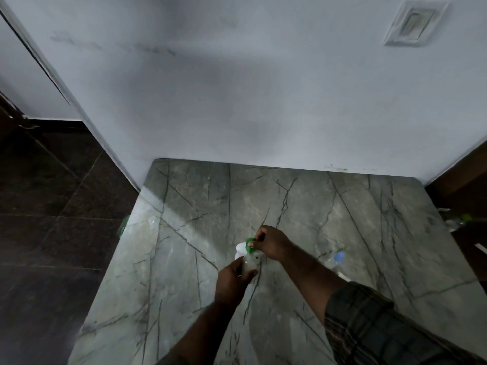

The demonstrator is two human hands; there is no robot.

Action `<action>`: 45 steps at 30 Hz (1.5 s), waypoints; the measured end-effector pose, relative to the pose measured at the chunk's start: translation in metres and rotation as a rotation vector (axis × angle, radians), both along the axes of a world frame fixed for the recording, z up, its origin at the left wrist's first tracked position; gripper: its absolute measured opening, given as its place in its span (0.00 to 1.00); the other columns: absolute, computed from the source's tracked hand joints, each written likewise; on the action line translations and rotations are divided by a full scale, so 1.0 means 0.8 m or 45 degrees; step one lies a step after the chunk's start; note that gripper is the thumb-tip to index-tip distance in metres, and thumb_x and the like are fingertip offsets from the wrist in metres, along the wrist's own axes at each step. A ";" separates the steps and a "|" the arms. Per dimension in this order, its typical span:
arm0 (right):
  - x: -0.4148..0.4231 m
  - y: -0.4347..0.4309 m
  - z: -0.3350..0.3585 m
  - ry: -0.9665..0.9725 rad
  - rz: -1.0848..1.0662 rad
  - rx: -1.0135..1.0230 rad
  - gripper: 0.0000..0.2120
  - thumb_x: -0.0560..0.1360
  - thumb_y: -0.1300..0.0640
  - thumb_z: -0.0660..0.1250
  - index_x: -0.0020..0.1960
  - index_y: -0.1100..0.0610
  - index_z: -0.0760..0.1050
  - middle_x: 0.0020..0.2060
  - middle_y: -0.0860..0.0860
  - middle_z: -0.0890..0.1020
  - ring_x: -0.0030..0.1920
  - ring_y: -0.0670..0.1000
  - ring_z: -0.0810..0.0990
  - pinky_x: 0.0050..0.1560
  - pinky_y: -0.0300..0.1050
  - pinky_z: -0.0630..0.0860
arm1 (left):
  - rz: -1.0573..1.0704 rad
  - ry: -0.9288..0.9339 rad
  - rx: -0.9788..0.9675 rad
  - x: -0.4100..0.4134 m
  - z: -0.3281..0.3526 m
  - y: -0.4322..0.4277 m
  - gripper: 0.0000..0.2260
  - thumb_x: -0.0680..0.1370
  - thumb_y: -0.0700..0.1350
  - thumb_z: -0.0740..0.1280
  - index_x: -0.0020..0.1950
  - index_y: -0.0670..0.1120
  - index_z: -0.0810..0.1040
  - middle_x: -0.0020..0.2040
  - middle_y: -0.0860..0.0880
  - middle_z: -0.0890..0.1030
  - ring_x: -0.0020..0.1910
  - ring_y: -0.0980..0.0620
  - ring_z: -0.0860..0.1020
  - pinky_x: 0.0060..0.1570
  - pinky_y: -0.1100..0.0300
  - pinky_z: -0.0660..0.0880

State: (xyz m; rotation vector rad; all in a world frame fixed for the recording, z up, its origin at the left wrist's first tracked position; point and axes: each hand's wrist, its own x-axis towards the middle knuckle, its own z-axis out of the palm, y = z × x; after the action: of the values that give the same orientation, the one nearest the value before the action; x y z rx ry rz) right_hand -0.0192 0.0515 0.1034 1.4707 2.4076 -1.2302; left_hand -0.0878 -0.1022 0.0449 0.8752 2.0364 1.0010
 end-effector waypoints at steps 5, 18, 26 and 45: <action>-0.003 0.003 0.013 0.007 0.004 0.014 0.15 0.70 0.48 0.74 0.50 0.57 0.77 0.47 0.53 0.82 0.44 0.49 0.76 0.44 0.42 0.71 | 0.024 -0.022 0.041 -0.003 0.005 0.004 0.18 0.73 0.49 0.75 0.62 0.50 0.79 0.52 0.54 0.85 0.48 0.59 0.83 0.52 0.59 0.81; -0.001 -0.003 0.017 0.018 -0.018 0.038 0.14 0.70 0.48 0.74 0.49 0.56 0.78 0.47 0.52 0.83 0.43 0.48 0.76 0.43 0.41 0.70 | 0.033 -0.006 0.020 0.001 0.008 0.005 0.16 0.73 0.49 0.74 0.61 0.50 0.81 0.49 0.56 0.85 0.46 0.60 0.83 0.51 0.60 0.81; 0.001 -0.010 0.008 0.010 -0.050 0.009 0.14 0.72 0.49 0.73 0.51 0.57 0.78 0.49 0.54 0.83 0.45 0.49 0.77 0.46 0.41 0.71 | 0.007 -0.002 -0.009 -0.001 0.006 0.004 0.18 0.74 0.48 0.74 0.63 0.49 0.80 0.52 0.54 0.85 0.47 0.61 0.82 0.42 0.78 0.74; -0.002 -0.001 0.022 -0.004 -0.014 0.027 0.14 0.72 0.50 0.73 0.52 0.58 0.78 0.50 0.54 0.83 0.48 0.50 0.79 0.46 0.43 0.72 | 0.026 -0.021 0.034 -0.004 0.010 0.009 0.19 0.74 0.46 0.74 0.64 0.48 0.79 0.53 0.53 0.85 0.48 0.61 0.82 0.45 0.76 0.76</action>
State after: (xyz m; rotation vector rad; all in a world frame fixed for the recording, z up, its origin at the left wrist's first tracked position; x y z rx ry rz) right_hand -0.0204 0.0504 0.1213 1.4929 2.4210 -1.2072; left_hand -0.0909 -0.0948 0.0531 0.8589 2.0264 1.0457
